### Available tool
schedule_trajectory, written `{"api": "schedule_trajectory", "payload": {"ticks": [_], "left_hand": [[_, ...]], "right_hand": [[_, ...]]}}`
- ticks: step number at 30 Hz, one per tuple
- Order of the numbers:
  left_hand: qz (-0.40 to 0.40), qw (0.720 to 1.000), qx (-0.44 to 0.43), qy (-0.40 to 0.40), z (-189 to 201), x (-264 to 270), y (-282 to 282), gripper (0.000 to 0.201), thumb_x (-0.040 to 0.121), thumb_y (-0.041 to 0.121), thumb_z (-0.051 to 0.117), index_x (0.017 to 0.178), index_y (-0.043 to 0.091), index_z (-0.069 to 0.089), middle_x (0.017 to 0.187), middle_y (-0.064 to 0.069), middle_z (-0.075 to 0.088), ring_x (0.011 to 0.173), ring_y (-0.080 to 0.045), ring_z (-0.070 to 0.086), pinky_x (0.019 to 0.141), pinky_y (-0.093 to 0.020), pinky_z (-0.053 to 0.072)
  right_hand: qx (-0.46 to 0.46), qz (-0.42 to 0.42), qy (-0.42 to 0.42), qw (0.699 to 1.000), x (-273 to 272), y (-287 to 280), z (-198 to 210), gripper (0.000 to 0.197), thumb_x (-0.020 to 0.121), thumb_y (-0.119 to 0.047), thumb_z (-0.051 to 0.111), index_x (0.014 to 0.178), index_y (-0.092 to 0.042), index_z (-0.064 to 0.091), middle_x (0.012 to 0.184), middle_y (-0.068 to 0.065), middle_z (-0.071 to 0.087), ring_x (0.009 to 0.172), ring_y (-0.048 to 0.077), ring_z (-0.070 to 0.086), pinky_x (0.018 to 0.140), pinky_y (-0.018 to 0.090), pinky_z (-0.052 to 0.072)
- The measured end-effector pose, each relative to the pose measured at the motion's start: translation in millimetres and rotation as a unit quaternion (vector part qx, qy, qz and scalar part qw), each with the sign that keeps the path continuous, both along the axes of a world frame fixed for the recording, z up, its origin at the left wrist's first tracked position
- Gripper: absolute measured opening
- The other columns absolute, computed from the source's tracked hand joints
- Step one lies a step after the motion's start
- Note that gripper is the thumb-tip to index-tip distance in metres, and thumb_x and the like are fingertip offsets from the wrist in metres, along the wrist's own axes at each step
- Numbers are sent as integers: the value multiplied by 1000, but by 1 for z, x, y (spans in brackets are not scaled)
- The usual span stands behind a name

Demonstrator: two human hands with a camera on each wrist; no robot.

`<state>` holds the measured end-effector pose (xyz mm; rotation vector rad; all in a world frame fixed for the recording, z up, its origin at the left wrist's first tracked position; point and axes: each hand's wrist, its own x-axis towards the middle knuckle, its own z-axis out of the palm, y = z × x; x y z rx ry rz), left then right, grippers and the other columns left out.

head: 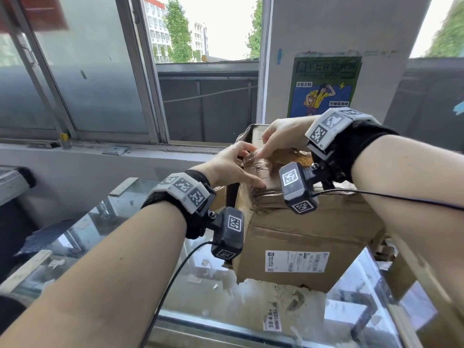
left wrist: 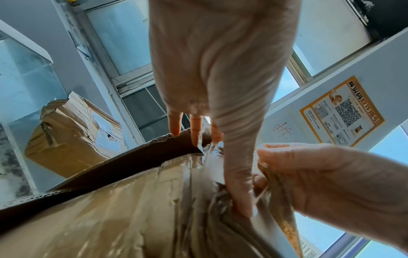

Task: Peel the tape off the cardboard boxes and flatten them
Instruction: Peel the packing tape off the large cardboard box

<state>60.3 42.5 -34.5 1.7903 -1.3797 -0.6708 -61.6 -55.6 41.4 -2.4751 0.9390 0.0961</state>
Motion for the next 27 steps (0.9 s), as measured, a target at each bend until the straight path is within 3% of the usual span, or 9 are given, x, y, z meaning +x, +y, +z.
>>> {"api": "schedule_trajectory", "payload": {"ticks": [2, 5, 8, 13, 16, 19, 23, 27], "left_hand": [[5, 1000, -8, 4, -2, -3, -1, 75, 63, 22, 89, 126, 29, 49, 111, 8, 54, 103, -9, 53, 84, -24, 46], [11, 1000, -13, 19, -5, -7, -4, 81, 63, 27, 89, 131, 26, 46, 121, 2, 55, 114, -15, 54, 98, -30, 47], [18, 999, -1, 33, -8, -14, -5, 94, 65, 37, 86, 143, 23, 36, 132, 4, 52, 119, -12, 51, 100, -26, 43], [31, 998, 33, 48, -14, -31, -6, 77, 73, 48, 77, 135, 18, 44, 114, 6, 55, 98, -6, 53, 66, -13, 40], [53, 997, 22, 55, -15, -38, -12, 61, 71, 46, 79, 116, 17, 50, 95, 8, 55, 81, -2, 53, 60, -14, 41], [61, 996, 14, 68, -13, -45, -15, 58, 68, 48, 81, 107, 18, 50, 91, 8, 56, 76, 0, 53, 54, -13, 41], [70, 994, -1, 78, -13, -56, -21, 74, 60, 55, 84, 113, 16, 51, 99, 4, 60, 85, -6, 58, 62, -19, 45], [76, 993, -12, 87, -19, -67, -26, 86, 50, 61, 86, 114, 17, 49, 102, 5, 61, 96, -12, 61, 86, -32, 54]], "right_hand": [[9, -6, -9, 1000, 0, 2, 2, 15, 84, -22, 71, 80, -11, 61, 72, 5, 60, 63, 16, 57, 58, 26, 47], [-11, -7, 18, 1000, -2, 3, 0, 25, 84, -31, 70, 89, -7, 64, 77, 6, 59, 66, 17, 56, 54, 24, 45], [-52, -31, 33, 998, -6, -1, -2, 27, 81, -38, 72, 76, -12, 66, 72, 1, 61, 61, 13, 55, 52, 21, 43], [-58, -29, 27, 998, -15, -4, 3, 20, 81, -33, 73, 73, -15, 68, 64, -3, 63, 56, 9, 55, 51, 21, 43], [-92, -27, 32, 995, -20, -5, 4, 21, 79, -32, 75, 72, -14, 67, 64, -4, 63, 57, 10, 55, 51, 21, 41], [-133, -30, 33, 990, -24, -3, 3, 22, 78, -33, 76, 80, -12, 69, 71, -2, 62, 65, 11, 54, 54, 23, 40], [-148, -17, 36, 988, -31, -3, 2, 17, 79, -25, 74, 77, -11, 65, 71, 0, 60, 64, 13, 51, 54, 24, 39], [-146, -3, 29, 989, -38, -6, -4, 17, 77, -20, 71, 66, -16, 58, 68, 0, 59, 65, 16, 52, 62, 30, 44]]}}
